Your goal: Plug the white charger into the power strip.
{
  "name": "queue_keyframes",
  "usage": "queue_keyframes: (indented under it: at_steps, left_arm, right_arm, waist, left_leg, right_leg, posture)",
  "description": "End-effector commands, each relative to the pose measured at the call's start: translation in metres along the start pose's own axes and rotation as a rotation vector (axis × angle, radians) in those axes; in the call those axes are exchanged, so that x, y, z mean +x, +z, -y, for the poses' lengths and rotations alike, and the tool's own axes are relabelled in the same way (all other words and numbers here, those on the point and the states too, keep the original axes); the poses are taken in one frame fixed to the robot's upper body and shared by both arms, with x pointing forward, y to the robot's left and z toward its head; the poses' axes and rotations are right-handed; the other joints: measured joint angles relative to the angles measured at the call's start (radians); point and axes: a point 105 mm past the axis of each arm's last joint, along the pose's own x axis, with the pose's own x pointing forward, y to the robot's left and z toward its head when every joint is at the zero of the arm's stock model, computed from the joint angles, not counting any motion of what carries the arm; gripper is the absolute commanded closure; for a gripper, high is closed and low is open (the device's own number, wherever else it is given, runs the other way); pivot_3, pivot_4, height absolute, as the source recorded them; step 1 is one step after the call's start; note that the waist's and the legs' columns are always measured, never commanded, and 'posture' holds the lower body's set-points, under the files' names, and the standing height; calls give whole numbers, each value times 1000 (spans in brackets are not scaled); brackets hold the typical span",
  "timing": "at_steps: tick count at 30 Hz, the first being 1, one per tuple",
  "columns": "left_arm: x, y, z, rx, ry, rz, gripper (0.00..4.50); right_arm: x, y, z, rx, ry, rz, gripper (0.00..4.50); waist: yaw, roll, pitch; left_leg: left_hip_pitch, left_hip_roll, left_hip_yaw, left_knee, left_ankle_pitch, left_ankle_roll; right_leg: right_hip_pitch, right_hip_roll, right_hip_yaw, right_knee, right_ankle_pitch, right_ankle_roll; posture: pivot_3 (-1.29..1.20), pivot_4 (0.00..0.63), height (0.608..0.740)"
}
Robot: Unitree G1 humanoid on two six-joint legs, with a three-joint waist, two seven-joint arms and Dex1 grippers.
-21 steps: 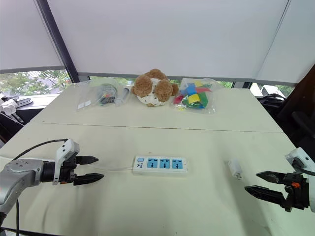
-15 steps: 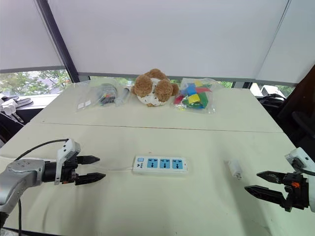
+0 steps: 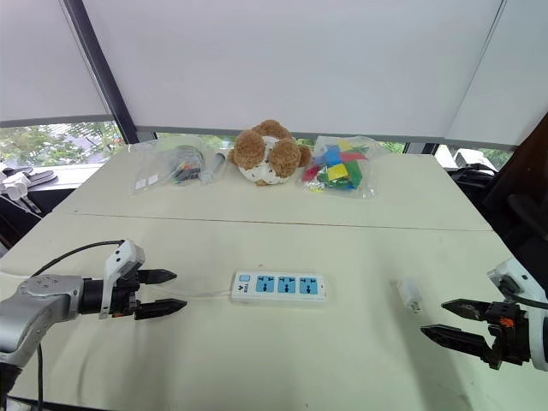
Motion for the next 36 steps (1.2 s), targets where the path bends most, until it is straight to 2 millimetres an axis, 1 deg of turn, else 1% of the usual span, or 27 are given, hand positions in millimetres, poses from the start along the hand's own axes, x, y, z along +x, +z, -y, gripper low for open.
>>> queue_keyframes:
  at_steps: [1,4,6,8,10,12,13,16,17,19,22,24,26,29,34,36]
  left_arm:
    - [-2,14,-2,53,-14,28,0]
    - [-2,17,-2,60,-33,33,0]
    - [3,27,-8,128,-48,40,0]
    - [13,44,-8,216,-137,52,0]
    - [24,56,-4,277,-234,52,0]
    - [39,62,0,337,-321,42,0]
    - [44,63,1,358,-350,37,0]
    - [74,66,8,416,-439,44,0]
    - [82,66,11,422,-461,50,0]
    - [92,66,14,431,-489,60,0]
    - [106,60,17,457,-503,59,0]
    - [115,56,19,473,-502,54,0]
    - [121,51,17,493,-486,41,0]
    - [130,46,14,493,-467,36,0]
    - [141,32,24,467,-536,-1,0]
    - [143,30,24,463,-534,-10,522]
  right_arm:
    - [-1,5,-3,-29,-4,12,36]
    - [-1,5,-3,-29,-5,11,36]
    - [0,4,-3,-35,-7,-2,36]
    - [3,12,-6,-63,2,-2,36]
    - [7,25,-16,-87,46,20,36]
    - [14,39,-29,-119,95,37,36]
    - [17,43,-33,-130,110,39,36]
    - [31,49,-55,-182,172,41,36]
    - [33,50,-61,-190,184,45,36]
    - [35,50,-65,-191,184,50,36]
    - [34,44,-65,-174,161,56,36]
    - [34,37,-64,-163,140,46,36]
    - [33,33,-63,-159,129,38,36]
    - [33,32,-63,-153,124,49,36]
    - [31,33,-59,-152,115,57,36]
    - [30,33,-58,-152,113,57,0]
  waist:
    - [1,0,0]
    - [0,0,0]
    - [3,0,0]
    - [7,-1,0]
    - [12,-1,0]
    - [15,0,0]
    - [16,0,0]
    - [20,0,0]
    - [22,0,0]
    - [23,-1,0]
    - [23,-1,0]
    - [25,-1,0]
    - [24,-1,0]
    - [22,-1,0]
    - [22,-1,0]
    - [23,-1,0]
  left_leg:
    - [0,0,0,0,0,0]
    - [0,0,0,1,0,0]
    - [0,0,0,1,0,0]
    - [0,0,-1,1,0,0]
    - [0,-1,-1,2,0,0]
    - [0,-1,-1,3,0,0]
    - [0,-1,-1,3,0,0]
    - [0,-1,-2,3,0,0]
    - [-1,-1,-2,3,0,0]
    - [-3,-1,-3,3,0,0]
    - [-10,-1,-5,6,0,0]
    - [-10,-1,-6,7,0,0]
    - [-11,-2,-8,7,0,1]
    - [-11,-2,-9,8,0,1]
    - [-12,-2,-13,8,0,0]
    - [-12,-2,-14,8,0,0]
  right_leg:
    - [0,0,0,0,0,0]
    - [0,0,0,1,0,0]
    - [0,0,0,1,0,1]
    - [0,1,0,2,1,1]
    - [1,1,0,2,1,1]
    - [1,1,0,2,1,1]
    - [1,1,0,2,1,2]
    - [1,2,0,3,1,3]
    - [0,2,0,3,1,3]
    - [-2,2,0,3,1,4]
    - [-5,3,0,3,2,4]
    - [-5,3,0,3,2,4]
    - [-5,3,0,3,2,4]
    - [-4,3,0,3,2,4]
    - [-4,5,0,4,2,4]
    - [-4,6,0,4,2,4]
  posture:
    - [0,150,739]
    - [0,150,739]
    - [0,150,739]
    - [0,150,739]
    - [0,150,739]
    - [0,150,739]
    - [0,150,739]
    - [0,150,739]
    - [0,150,739]
    - [0,150,739]
    - [0,150,739]
    - [0,150,739]
    - [0,150,739]
    - [0,150,739]
    - [0,150,739]
    - [0,150,739]
